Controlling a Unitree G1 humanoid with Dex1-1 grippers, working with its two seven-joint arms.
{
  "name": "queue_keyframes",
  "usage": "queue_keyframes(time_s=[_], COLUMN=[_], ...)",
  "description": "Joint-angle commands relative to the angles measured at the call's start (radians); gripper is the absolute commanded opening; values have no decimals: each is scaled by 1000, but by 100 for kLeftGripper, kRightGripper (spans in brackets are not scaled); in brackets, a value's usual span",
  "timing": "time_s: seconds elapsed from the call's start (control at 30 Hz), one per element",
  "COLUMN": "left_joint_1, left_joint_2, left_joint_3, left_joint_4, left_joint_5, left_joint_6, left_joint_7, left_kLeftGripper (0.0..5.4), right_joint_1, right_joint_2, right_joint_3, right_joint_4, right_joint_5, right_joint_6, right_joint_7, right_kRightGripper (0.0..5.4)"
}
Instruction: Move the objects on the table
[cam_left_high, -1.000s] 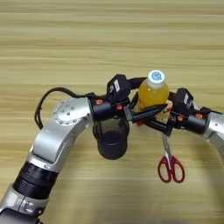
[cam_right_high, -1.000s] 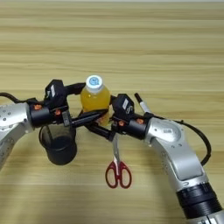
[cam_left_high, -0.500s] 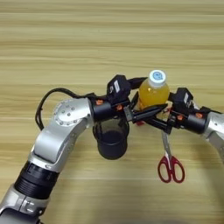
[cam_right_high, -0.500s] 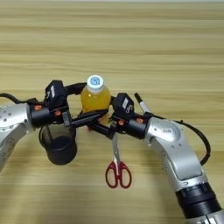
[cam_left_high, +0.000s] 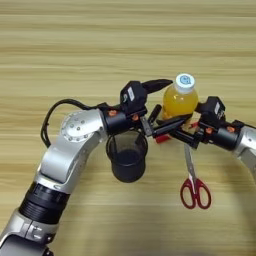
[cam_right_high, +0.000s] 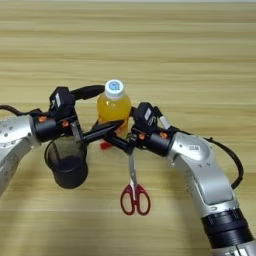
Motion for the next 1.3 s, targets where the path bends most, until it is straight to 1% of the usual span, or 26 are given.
queue_keyframes(time_s=[0.03,0.07,0.13,0.27,0.43,0.57,0.63,0.7,0.77,0.8,0.83,0.87,0.93,1.0,1.07,1.1,1.17,1.23,1.3], left_joint_1=[-14,-13,-9,-1,2,3,-1,-8,-23,-35,-48,-56,-81,-96,-103,-105,-108,-108,-109], left_joint_2=[-20,-23,-32,-41,-53,-68,-78,-91,-110,-122,-128,-131,-141,-140,-140,-142,-149,-151,-151], left_joint_3=[27,33,52,91,134,180,206,232,264,282,294,299,317,321,323,327,332,331,326], left_joint_4=[-8,-15,-36,-79,-91,-97,-94,-82,-45,-15,22,46,145,241,311,338,385,429,467], left_joint_5=[-7,-11,-32,-89,-142,-199,-218,-217,-183,-156,-111,-82,5,112,193,216,246,266,281], left_joint_6=[-33,-44,-55,-62,-65,-54,-53,-61,-85,-96,-119,-136,-170,-240,-295,-313,-350,-389,-423], left_joint_7=[28,32,38,41,63,88,112,152,219,267,316,347,454,548,625,656,699,724,738], left_kLeftGripper=[505,524,539,540,540,540,540,540,540,540,540,540,540,540,540,540,540,540,540], right_joint_1=[-45,-50,-63,-103,-158,-198,-215,-229,-243,-251,-259,-264,-280,-298,-313,-319,-332,-345,-356], right_joint_2=[9,14,25,58,107,144,161,174,189,198,206,212,234,247,258,266,279,296,312], right_joint_3=[-31,-37,-49,-75,-100,-112,-118,-121,-122,-121,-120,-120,-121,-119,-121,-126,-134,-144,-156], right_joint_4=[9,16,40,126,238,329,374,418,467,494,519,537,585,643,695,718,768,824,873], right_joint_5=[16,15,8,-16,-51,-86,-100,-116,-138,-150,-163,-171,-183,-213,-238,-243,-263,-280,-284], right_joint_6=[12,15,19,6,-20,-57,-77,-103,-139,-161,-188,-207,-253,-313,-367,-387,-442,-500,-539], right_joint_7=[-17,-25,-46,-112,-204,-268,-294,-315,-335,-348,-360,-366,-381,-412,-443,-459,-506,-558,-595], right_kRightGripper=[343,343,343,343,343,343,343,343,343,343,343,343,343,343,343,343,343,343,343])
